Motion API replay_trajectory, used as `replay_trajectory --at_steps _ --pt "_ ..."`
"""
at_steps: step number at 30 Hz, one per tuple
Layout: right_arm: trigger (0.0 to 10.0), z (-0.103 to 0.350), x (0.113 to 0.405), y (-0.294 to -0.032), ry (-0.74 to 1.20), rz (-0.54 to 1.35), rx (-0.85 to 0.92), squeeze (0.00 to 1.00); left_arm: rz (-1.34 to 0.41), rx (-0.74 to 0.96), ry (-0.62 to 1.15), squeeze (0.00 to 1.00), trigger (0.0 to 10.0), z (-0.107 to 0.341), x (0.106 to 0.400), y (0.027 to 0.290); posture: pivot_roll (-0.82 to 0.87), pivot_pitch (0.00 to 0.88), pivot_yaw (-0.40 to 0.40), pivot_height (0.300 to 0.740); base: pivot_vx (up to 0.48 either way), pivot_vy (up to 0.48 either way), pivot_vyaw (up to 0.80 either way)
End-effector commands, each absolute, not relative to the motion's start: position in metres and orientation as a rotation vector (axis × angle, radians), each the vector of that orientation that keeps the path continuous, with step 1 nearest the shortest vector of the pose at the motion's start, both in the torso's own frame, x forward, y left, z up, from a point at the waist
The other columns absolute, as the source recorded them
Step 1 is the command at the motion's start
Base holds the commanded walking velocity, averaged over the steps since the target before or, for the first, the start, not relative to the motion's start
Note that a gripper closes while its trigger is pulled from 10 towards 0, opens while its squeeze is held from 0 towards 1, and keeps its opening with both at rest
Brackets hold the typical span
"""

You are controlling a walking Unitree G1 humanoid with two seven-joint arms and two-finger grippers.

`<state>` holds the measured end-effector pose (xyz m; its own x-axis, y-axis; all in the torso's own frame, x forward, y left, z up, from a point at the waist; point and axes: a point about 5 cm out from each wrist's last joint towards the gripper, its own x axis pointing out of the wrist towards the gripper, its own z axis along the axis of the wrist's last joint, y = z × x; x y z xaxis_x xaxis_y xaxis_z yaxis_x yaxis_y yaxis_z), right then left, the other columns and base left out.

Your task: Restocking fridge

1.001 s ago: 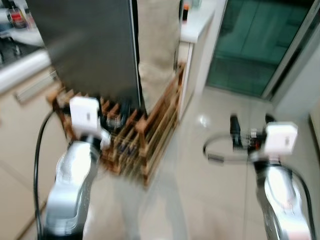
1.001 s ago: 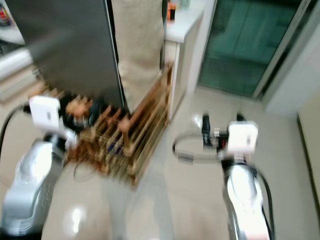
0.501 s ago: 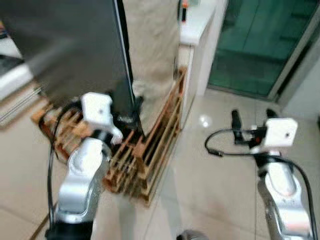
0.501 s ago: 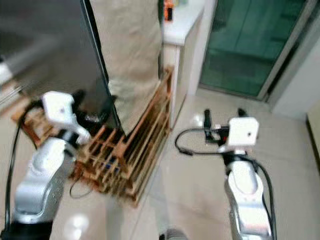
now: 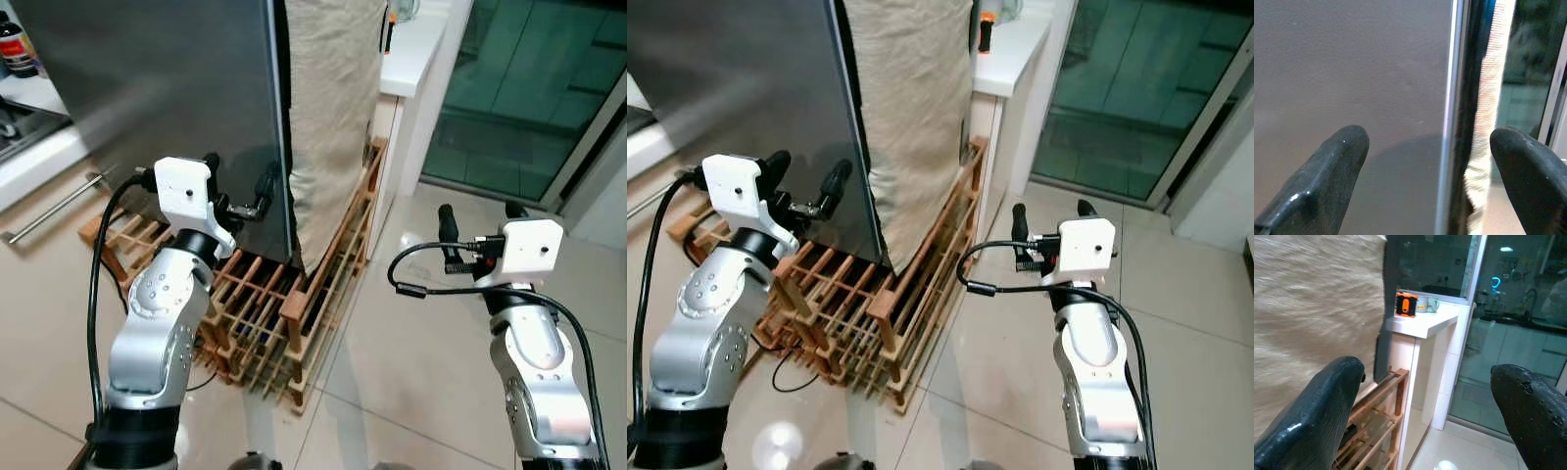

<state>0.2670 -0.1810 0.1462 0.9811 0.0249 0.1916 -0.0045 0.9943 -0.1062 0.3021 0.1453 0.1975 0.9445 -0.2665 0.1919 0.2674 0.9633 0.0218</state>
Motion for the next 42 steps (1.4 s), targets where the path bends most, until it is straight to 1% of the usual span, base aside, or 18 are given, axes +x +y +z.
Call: replay_trajectory --at_steps 1,3,5,9,15,18,20,21,22,24,26,28,32,37,39,42 --pt "10.0 0.148 0.271 -0.181 -0.2 0.014 -0.104 0.0 -0.256 0.046 -0.161 0.0 10.0 0.202 0.316 0.149 -0.14 0.0 0.017 0.716 0.0 0.0 0.0" --pt "10.0 0.147 0.272 -0.18 -0.193 0.018 -0.106 0.0 -0.246 0.063 -0.182 0.0 10.0 0.207 0.321 0.153 -0.14 0.0 0.018 0.716 0.0 0.0 0.0" --pt "10.0 0.145 0.273 -0.179 -0.179 0.024 -0.106 0.0 -0.249 0.052 -0.2 0.0 10.0 0.216 0.328 0.157 -0.15 0.0 0.025 0.716 0.0 0.0 -0.78" --pt "10.0 0.147 0.272 -0.18 -0.192 0.006 -0.109 0.0 -0.247 0.031 -0.195 0.0 10.0 0.217 0.332 0.157 -0.16 0.0 0.031 0.716 0.0 0.0 -0.71" --pt "10.0 0.146 0.27 -0.18 -0.189 0.003 -0.104 0.0 -0.251 0.003 -0.194 0.0 10.0 0.218 0.334 0.154 -0.16 0.001 0.032 0.716 0.0 0.0 0.0" --pt "10.0 0.145 0.27 -0.18 -0.185 0.005 -0.107 0.0 -0.257 -0.01 -0.189 0.0 10.0 0.218 0.332 0.155 -0.16 0.004 0.032 0.716 0.0 0.0 0.0" --pt "10.0 0.144 0.269 -0.181 -0.18 0.007 -0.109 0.0 -0.283 -0.04 -0.153 0.0 10.0 0.21 0.323 0.151 -0.16 0.009 0.031 0.716 0.0 0.0 0.0" --pt "10.0 0.144 0.269 -0.181 -0.18 0.007 -0.109 0.0 -0.283 -0.04 -0.153 0.0 10.0 0.21 0.323 0.151 -0.16 0.009 0.031 0.716 0.0 0.0 0.0" --pt "10.0 0.143 0.269 -0.181 -0.176 0.008 -0.11 0.0 -0.299 -0.059 -0.13 0.0 10.0 0.205 0.316 0.146 -0.16 0.009 0.031 0.716 0.0 0.0 0.0" --pt "10.0 0.142 0.269 -0.18 -0.174 0.009 -0.111 0.0 -0.305 -0.068 -0.122 0.0 10.0 0.203 0.313 0.144 -0.16 0.009 0.031 0.716 0.0 0.0 0.0" --pt "10.0 0.141 0.269 -0.18 -0.171 0.012 -0.11 0.0 -0.318 -0.065 -0.101 0.0 10.0 0.196 0.304 0.141 -0.15 0.013 0.03 0.716 0.0 0.0 0.0" --pt "10.0 0.14 0.269 -0.18 -0.166 0.015 -0.109 0.0 -0.32 -0.072 -0.064 0.0 10.0 0.185 0.292 0.141 -0.14 0.016 0.029 0.716 0.0 0.0 0.0" --pt "10.0 0.138 0.269 -0.18 -0.16 0.018 -0.107 0.0 -0.305 -0.083 -0.043 0.0 10.0 0.178 0.283 0.142 -0.13 0.019 0.021 0.716 0.0 0.0 0.0" --pt "10.0 0.137 0.271 -0.178 -0.155 0.027 -0.105 0.0 -0.261 -0.092 -0.053 0.0 10.0 0.18 0.286 0.143 -0.12 0.018 0.016 0.716 0.0 0.0 0.0" --pt "10.0 0.136 0.271 -0.177 -0.153 0.032 -0.104 0.0 -0.214 -0.111 -0.076 0.0 10.0 0.185 0.293 0.145 -0.12 0.016 0.009 0.716 0.0 0.0 0.0" --pt "10.0 0.136 0.271 -0.176 -0.151 0.038 -0.104 0.0 -0.204 -0.123 -0.082 0.0 10.0 0.187 0.296 0.144 -0.12 0.017 0.006 0.716 0.0 0.0 0.0"
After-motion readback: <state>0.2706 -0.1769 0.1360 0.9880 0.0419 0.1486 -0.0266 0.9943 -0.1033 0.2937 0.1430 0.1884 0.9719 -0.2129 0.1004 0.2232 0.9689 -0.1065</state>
